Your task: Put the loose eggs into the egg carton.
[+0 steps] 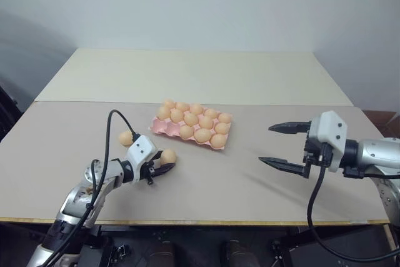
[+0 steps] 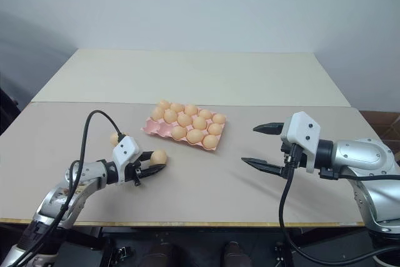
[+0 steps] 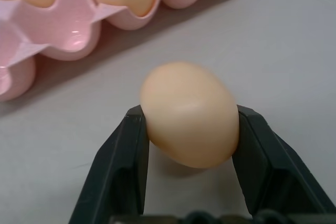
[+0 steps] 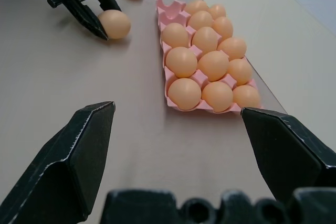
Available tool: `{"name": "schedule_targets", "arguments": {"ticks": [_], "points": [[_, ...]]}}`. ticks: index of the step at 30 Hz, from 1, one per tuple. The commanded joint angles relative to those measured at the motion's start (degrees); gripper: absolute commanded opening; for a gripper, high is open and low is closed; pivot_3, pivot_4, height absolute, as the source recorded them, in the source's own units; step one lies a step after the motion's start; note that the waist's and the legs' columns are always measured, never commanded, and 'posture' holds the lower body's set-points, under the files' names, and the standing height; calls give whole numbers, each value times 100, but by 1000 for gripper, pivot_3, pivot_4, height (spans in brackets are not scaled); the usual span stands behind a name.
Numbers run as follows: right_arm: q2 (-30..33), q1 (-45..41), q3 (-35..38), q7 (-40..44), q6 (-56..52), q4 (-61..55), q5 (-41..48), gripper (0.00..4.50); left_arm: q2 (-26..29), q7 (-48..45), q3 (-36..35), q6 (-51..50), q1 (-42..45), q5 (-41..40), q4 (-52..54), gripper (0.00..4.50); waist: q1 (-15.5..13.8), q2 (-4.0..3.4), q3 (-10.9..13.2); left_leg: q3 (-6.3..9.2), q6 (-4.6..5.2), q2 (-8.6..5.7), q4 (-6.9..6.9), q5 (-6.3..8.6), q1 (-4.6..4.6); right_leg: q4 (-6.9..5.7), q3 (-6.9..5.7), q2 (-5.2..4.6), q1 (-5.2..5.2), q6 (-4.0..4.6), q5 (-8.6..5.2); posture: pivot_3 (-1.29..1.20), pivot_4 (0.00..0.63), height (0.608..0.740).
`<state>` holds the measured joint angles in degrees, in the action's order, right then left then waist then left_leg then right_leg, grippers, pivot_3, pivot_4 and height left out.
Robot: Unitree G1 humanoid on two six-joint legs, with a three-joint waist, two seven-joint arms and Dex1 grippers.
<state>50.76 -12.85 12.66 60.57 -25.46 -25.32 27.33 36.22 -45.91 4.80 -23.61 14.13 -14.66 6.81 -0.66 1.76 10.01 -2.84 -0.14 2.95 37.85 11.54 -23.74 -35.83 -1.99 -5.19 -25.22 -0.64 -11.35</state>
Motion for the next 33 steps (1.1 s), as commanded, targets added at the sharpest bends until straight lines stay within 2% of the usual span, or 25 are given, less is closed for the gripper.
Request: {"name": "schedule_targets", "arguments": {"ticks": [1,4,6,11,16,22,25,33], "points": [[80,19,256,-105,7,-219,155,4478,244,-244,-669,199,28,-385,409,1957,3,0,0,0,0,1,0,0,0,0,0,1,0,0,0,0,150,740],[63,-28,217,-137,20,-183,147,4478,321,-409,-1140,48,353,-857,528,1957,-2,0,0,1,0,0,0,0,0,0,-1,0,0,-1,1,0,150,740],[44,-84,149,-157,48,-140,135,4478,296,-302,-1238,-16,803,-882,261,1957,-4,0,0,1,0,1,0,0,-1,0,-2,0,-1,-2,1,0,150,740],[14,-250,4,-177,119,-34,97,4478,116,-175,-806,200,1741,-359,-911,1957,-67,4,2,6,1,-2,6,-1,-3,0,-8,-1,5,1,0,0,150,740],[45,-306,21,-174,108,-24,130,4478,-224,-368,-139,805,2290,217,-2029,1957,-51,4,2,2,3,-7,8,-2,8,1,-1,-2,17,-13,9,0,150,740],[65,-195,127,-232,38,-178,187,4478,-849,-231,108,1453,3076,582,-3468,1957,-62,11,4,5,4,-8,8,-2,-11,6,-5,0,6,-36,22,0,150,740],[80,-130,183,-266,4,-263,223,4478,-977,-281,126,1571,3286,671,-3838,1957,-69,13,5,6,4,-9,9,-2,-11,5,-6,-2,7,-38,22,0,150,740],[88,0,274,-423,-67,-396,276,4478,-800,-548,-59,1650,3327,669,-3707,4345,-7,13,5,7,4,-9,9,-2,-9,2,-5,-2,7,-39,23,0,150,740]]}}
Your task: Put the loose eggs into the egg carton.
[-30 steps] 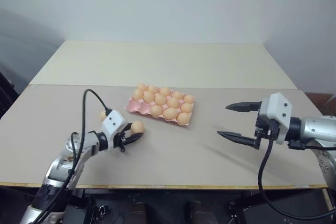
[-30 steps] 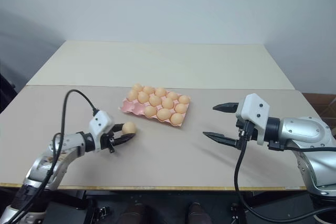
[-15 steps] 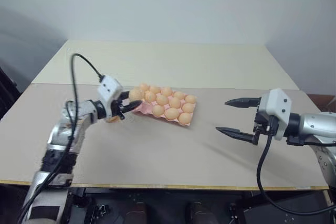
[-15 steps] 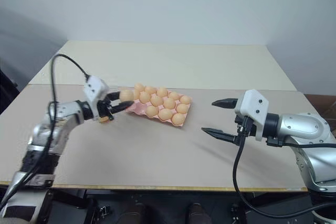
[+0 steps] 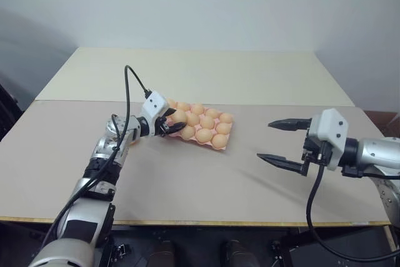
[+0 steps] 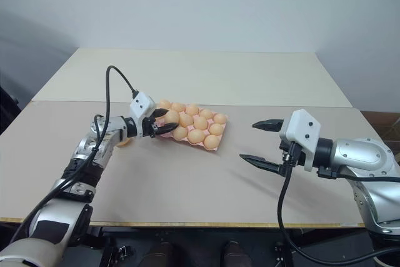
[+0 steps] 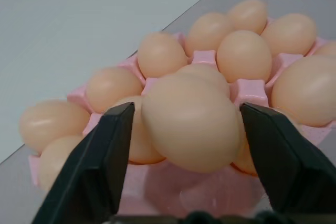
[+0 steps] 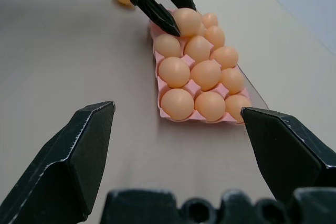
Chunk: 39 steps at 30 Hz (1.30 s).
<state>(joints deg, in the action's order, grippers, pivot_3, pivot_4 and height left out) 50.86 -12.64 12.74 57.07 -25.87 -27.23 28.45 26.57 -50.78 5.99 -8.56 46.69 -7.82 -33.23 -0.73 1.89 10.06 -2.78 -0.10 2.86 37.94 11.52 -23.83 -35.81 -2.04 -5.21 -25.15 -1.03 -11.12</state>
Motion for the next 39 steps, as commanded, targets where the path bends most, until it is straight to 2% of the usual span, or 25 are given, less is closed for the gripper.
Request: {"name": "schedule_targets", "arguments": {"ticks": [1,4,8,13,16,22,27,34,39], "points": [[75,-28,260,-83,-26,-194,166,4478,256,-110,-250,128,35,-68,428,4473,4,1,1,0,0,0,0,0,0,0,0,0,0,0,0,0,150,740],[72,-32,249,-88,-13,-164,177,4478,572,-317,-549,-109,-135,-365,918,4473,18,2,1,1,0,1,0,0,1,-2,0,1,-1,0,0,0,150,740],[82,-26,226,-50,42,-99,215,4478,1440,-743,-1075,-335,-840,-674,1872,4473,96,1,1,0,0,6,-2,0,2,-2,3,2,-5,1,-1,0,150,740],[89,-17,208,84,123,30,243,4478,2527,-1055,-2117,-727,-2162,-1130,2958,4473,115,3,2,-1,0,7,-4,1,5,-3,1,-2,-5,2,-2,0,150,740],[98,-53,177,194,162,142,250,4478,2922,-1238,-2845,-1019,-3148,-1417,3551,4473,116,5,3,-3,-1,9,-4,1,6,0,2,-5,-5,25,-15,0,150,740],[146,-47,240,365,144,270,337,4478,2849,-708,-3756,-1484,-4503,-1415,4358,4473,15,4,4,-4,-2,11,-4,2,11,-3,-2,-9,-5,39,-23,0,150,740],[216,-34,299,442,93,296,369,4478,2547,-406,-4000,-1869,-5004,-1682,4968,4473,-3,4,4,-6,-3,13,-4,2,9,-1,-4,-10,-8,40,-23,0,150,740],[274,-129,277,451,81,340,372,4478,2495,-116,-3880,-2027,-4840,-1764,4848,4473,2,5,4,-7,-3,14,-4,2,9,-2,-4,-6,-9,41,-23,0,150,740],[262,-160,260,405,82,309,377,4478,2490,196,-3107,-2200,-3928,-1556,4144,4473,-33,5,3,-6,-3,12,-4,2,10,-4,-5,-5,-6,40,-22,0,150,740]]}}
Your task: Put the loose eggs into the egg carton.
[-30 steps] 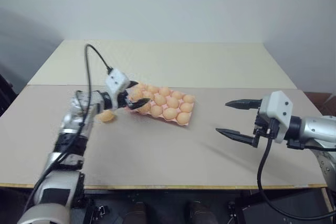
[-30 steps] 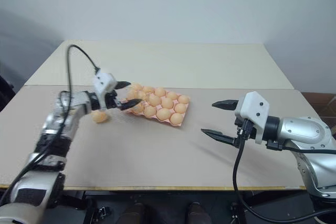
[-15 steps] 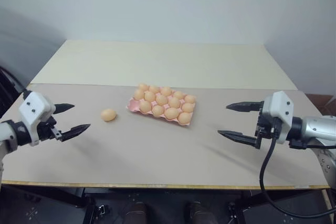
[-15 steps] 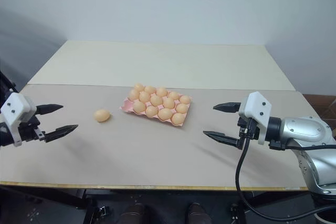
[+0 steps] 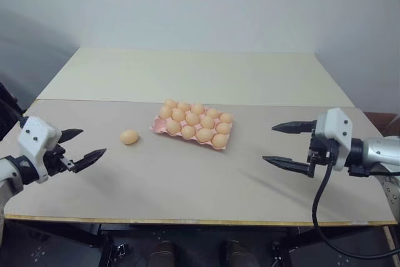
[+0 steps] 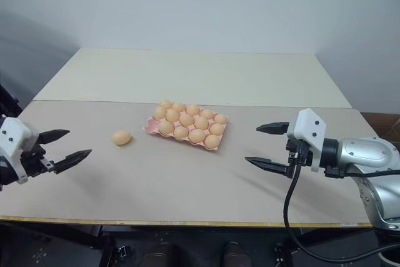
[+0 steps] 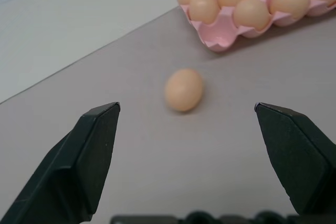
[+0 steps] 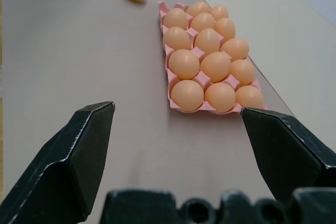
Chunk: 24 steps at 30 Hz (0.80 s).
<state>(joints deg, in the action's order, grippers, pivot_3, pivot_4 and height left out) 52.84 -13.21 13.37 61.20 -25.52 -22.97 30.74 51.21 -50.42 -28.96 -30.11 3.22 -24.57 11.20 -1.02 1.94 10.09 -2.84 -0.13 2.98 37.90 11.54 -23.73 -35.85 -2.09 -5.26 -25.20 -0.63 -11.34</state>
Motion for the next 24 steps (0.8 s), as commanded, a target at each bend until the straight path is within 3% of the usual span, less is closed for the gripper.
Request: {"name": "schedule_targets", "arguments": {"ticks": [1,8,17,24], "points": [[60,-116,195,-16,43,-120,149,4478,-3,200,584,-19,637,194,-483,4473,-10,0,0,0,0,0,0,0,0,0,0,1,0,0,0,0,150,740],[60,-160,222,-53,21,-186,167,4478,-624,304,1809,367,2444,760,-2502,4473,-31,12,-4,0,2,-6,0,-1,-5,1,2,5,3,-36,22,0,150,740],[109,-12,436,-184,-80,-430,288,4478,-1068,-49,2773,999,3395,1488,-4483,4473,33,17,-2,-1,3,-6,0,-1,-7,2,3,5,2,-37,22,0,150,740],[111,74,538,-347,-132,-511,341,4478,-1128,-144,2772,1312,3572,1593,-4897,2362,28,21,-2,0,3,-6,1,-2,-3,-3,3,2,5,-37,23,0,150,740]]}}
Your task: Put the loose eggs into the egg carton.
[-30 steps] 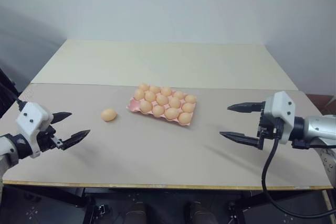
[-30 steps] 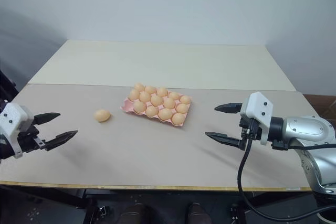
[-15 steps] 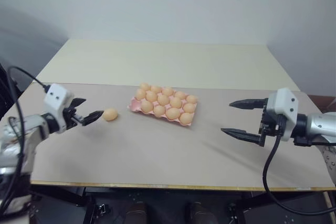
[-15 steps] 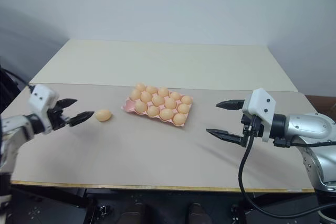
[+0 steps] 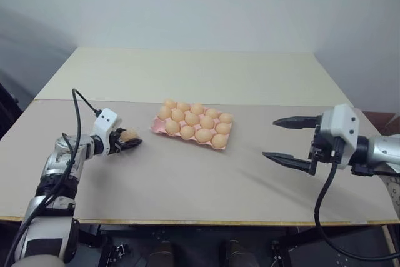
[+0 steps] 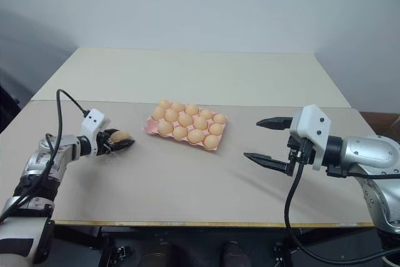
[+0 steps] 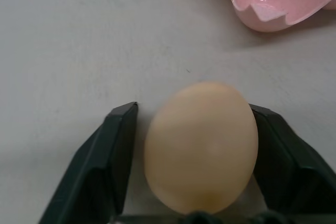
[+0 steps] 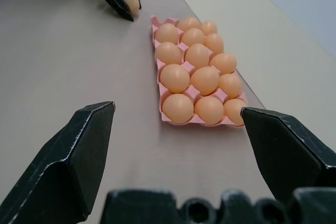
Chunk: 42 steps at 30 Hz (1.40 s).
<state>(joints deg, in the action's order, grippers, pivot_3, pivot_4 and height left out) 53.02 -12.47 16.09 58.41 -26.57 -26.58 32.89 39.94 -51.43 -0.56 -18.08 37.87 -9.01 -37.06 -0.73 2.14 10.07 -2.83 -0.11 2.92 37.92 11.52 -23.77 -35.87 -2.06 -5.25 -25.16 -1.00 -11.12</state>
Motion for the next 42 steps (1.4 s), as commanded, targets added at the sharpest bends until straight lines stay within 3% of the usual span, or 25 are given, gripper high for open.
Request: {"name": "schedule_targets", "arguments": {"ticks": [1,3,11,19,26,28,34,42], "points": [[88,9,269,-77,-28,-160,122,4478,14,-71,-83,144,107,21,-65,2051,-1,0,0,0,0,0,0,0,0,0,0,0,0,0,0,0,150,740],[76,31,280,-93,-30,-178,116,4478,70,-101,-110,199,45,8,76,1831,-1,0,0,1,0,0,0,0,0,0,0,1,0,0,0,0,150,740],[53,42,240,-151,47,-142,78,4478,32,-599,-366,-108,274,-615,1420,1811,-25,3,2,1,0,0,0,0,-5,2,0,-1,-2,0,0,0,150,740],[24,-27,194,-187,98,-112,38,4478,-579,-718,204,314,971,-172,506,1811,-36,4,1,1,1,-4,13,-1,-3,0,2,1,7,-2,1,0,150,740],[34,147,369,-329,39,-285,74,4478,-914,-364,254,856,1404,169,-393,4050,-2,8,3,4,2,-4,13,0,-7,0,1,2,2,-4,1,0,150,740],[29,209,420,-372,21,-341,97,4478,-922,-352,199,901,1463,144,-457,4474,-1,8,3,4,2,-4,13,0,-7,0,1,1,3,-4,1,0,150,740],[12,368,519,-466,6,-470,146,4478,-556,-482,-223,815,1056,-152,462,4474,19,8,3,4,1,-3,13,0,-8,-1,1,1,2,-5,2,0,150,740],[31,324,458,-377,92,-312,166,4478,563,-747,-1142,113,-191,-835,2322,4474,55,7,3,3,1,2,12,0,-1,-5,3,2,1,-4,2,0,150,740]]}}
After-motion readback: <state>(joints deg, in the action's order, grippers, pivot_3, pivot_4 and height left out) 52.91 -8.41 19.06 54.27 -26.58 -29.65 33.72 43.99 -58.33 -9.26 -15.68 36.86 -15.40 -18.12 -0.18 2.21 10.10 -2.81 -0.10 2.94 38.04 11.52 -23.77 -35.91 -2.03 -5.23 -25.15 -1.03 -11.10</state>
